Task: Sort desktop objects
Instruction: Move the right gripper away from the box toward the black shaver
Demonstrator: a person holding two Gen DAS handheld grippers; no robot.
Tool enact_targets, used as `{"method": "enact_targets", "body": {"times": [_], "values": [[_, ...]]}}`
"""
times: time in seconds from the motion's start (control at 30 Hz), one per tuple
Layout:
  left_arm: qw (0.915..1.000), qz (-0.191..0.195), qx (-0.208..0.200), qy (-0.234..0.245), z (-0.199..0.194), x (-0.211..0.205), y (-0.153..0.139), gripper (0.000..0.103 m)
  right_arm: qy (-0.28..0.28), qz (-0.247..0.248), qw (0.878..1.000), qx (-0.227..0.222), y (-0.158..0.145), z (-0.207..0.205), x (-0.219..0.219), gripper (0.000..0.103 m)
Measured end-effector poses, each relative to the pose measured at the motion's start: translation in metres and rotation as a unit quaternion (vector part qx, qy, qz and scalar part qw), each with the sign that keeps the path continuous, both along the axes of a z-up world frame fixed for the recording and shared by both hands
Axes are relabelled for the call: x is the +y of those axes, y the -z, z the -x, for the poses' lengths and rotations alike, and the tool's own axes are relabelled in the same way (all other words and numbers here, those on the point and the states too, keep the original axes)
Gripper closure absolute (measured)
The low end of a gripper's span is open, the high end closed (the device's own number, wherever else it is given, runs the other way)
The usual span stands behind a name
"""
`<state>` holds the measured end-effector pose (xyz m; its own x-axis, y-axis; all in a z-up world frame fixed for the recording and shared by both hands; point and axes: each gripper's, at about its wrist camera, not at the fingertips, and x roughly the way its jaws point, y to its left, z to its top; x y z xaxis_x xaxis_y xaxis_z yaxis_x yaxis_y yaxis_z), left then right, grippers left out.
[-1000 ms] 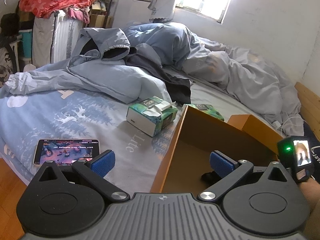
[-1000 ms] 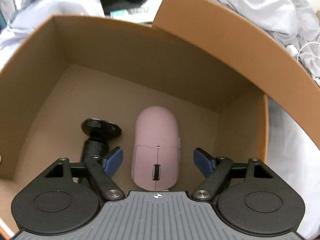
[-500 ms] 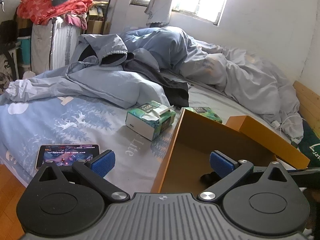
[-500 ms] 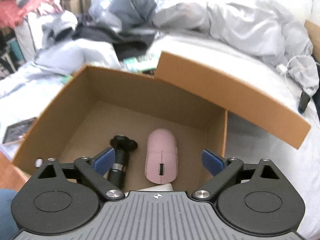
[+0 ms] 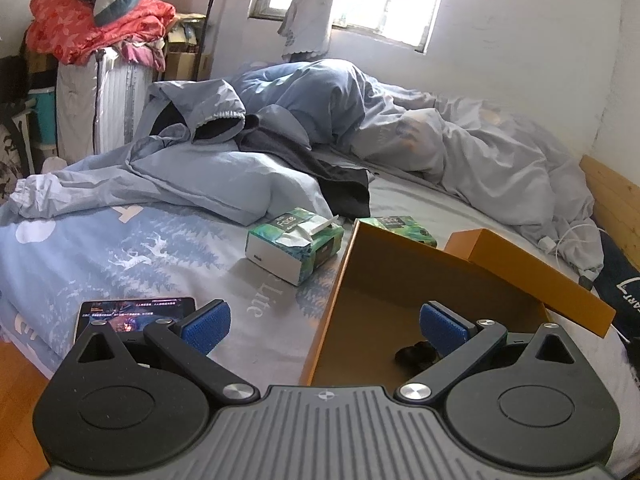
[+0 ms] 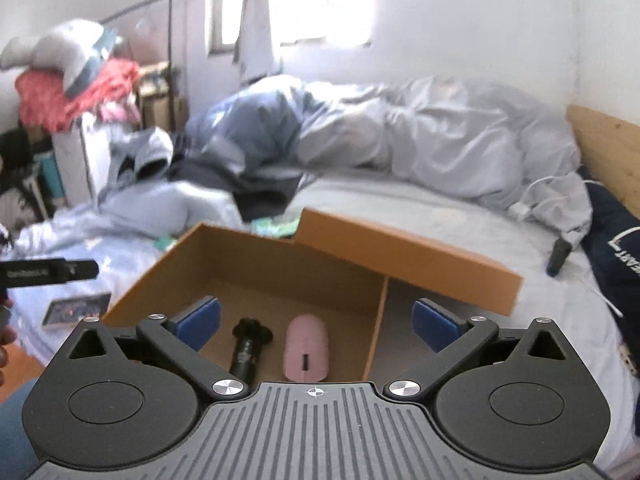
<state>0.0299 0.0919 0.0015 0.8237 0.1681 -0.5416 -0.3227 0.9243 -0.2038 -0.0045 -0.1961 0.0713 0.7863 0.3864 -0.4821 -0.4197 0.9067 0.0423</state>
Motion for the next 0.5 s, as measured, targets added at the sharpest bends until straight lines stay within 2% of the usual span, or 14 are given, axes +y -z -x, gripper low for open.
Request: {"method": "enact_targets", "body": {"times": [0.3,0.5], "values": [[0.9995,-0.019,0.001,0.024,0.000,-0.014,-0.001,0.000,0.040,-0.020,0.999,-0.014,0.004,0.028,-0.044,0.000],[0.9983,-0.035,0.002,0.045,0.001,-0.028,-0.001,0.000,0.058,-0.038,0.997,-0.033,0.020,0.037,-0.067,0.000]]}}
